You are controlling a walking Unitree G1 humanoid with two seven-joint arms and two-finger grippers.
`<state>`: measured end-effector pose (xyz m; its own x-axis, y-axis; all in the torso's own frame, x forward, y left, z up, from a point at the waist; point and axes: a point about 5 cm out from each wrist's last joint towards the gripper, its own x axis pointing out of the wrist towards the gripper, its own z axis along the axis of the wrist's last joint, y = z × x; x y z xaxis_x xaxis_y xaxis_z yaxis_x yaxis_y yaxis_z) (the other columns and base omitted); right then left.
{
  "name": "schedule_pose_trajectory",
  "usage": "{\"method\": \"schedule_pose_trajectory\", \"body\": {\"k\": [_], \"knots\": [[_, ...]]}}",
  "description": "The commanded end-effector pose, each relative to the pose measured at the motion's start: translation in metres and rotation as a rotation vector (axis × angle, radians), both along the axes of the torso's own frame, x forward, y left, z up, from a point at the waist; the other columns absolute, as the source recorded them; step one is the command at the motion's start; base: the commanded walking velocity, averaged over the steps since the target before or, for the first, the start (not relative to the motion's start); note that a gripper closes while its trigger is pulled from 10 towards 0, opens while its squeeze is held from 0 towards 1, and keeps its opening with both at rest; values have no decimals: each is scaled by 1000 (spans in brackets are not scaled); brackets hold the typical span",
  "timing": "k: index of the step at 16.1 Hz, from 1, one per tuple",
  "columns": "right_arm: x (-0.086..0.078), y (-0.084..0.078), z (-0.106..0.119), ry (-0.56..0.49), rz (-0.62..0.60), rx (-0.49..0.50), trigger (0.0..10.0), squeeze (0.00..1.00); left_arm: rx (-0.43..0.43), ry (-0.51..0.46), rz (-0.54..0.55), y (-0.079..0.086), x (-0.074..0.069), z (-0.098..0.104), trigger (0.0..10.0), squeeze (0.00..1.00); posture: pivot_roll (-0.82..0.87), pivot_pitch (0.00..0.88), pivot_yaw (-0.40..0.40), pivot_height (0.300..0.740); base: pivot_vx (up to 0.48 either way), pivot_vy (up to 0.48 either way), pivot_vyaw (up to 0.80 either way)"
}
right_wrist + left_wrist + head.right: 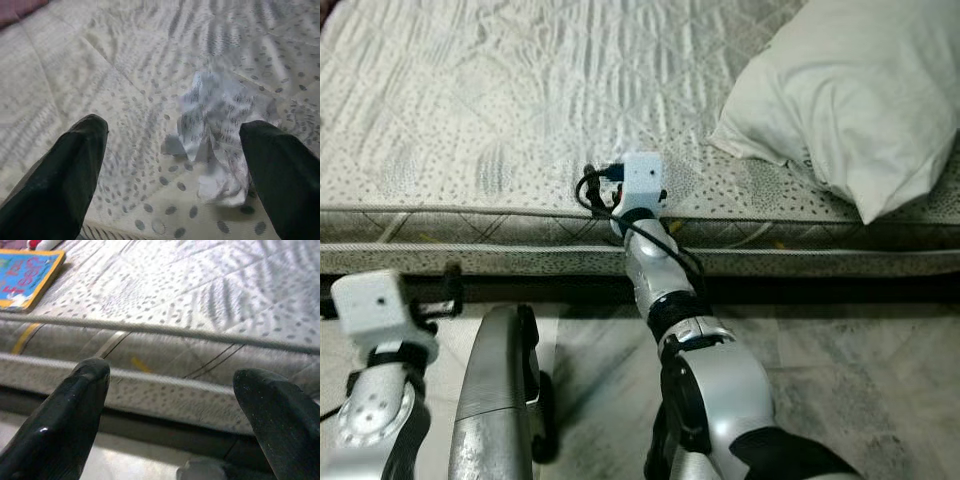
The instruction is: Clean up the room
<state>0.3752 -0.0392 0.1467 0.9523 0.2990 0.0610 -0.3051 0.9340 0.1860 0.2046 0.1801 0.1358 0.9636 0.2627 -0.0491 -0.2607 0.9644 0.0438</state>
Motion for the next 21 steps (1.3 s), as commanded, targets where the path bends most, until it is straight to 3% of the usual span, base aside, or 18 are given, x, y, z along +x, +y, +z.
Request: {"method": "schedule_pose_trajectory", "body": {"k": [1, 6, 11, 21], "knots": [[-10, 1, -13, 22, 49, 61, 10000, 0, -13, 19, -7, 0, 3, -8, 10000, 0, 75, 188, -40, 528, 0, 0, 0], [-41, -19, -28, -20, 145, 56, 10000, 0, -26, -16, -54, -7, 26, -12, 10000, 0, -1, 128, -15, 500, 0, 0, 0], [-51, -30, -28, -4, 175, 38, 10000, 0, -22, -87, -110, -9, 47, -5, 10000, 0, -13, 80, -10, 491, 0, 0, 0], [-52, -29, -23, -13, 221, 36, 10000, 0, -24, -102, -114, -9, 49, -8, 10000, 0, -10, 76, -19, 491, 280, 0, 111]]}}
